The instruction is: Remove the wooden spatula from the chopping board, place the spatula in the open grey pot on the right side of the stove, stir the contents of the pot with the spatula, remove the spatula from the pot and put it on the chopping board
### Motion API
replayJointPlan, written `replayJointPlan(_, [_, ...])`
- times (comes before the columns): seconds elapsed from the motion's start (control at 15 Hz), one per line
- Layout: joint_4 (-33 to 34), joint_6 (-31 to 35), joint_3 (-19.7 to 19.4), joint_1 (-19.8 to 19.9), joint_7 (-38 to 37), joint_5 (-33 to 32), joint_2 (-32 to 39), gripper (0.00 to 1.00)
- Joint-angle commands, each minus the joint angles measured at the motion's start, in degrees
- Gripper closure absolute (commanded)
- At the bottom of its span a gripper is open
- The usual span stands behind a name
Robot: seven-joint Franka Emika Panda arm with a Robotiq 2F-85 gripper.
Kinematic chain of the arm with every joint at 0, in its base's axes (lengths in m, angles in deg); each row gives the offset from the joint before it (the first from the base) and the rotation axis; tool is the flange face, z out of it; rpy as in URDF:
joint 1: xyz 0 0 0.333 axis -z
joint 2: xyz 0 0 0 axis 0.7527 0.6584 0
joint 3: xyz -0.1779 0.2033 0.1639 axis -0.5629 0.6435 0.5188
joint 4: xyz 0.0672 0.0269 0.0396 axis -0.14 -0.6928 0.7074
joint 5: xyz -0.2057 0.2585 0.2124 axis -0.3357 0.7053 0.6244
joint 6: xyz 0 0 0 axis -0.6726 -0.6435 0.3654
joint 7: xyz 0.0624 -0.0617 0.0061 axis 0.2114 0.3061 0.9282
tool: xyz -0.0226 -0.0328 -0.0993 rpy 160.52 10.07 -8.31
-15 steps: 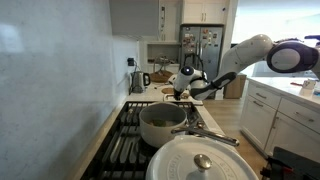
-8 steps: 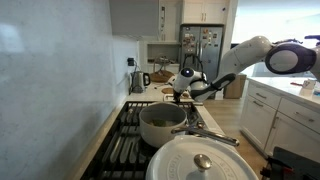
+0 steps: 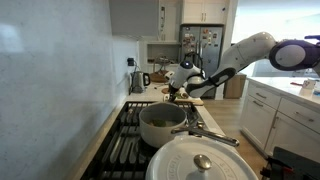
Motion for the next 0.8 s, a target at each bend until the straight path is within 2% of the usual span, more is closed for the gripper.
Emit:
replayJointPlan(0.0, [-2.7,-0.8,5.8,0.9,7.7,8.5,-5.5,0.0])
replayJointPlan(0.33, [-2.7,-0.8,7.5,-1.0,14.4,14.9,-11.0,0.0])
replayJointPlan(0.73, [-4.5,-5.7,11.6,0.6,24.2,26.4,-16.6,0.0])
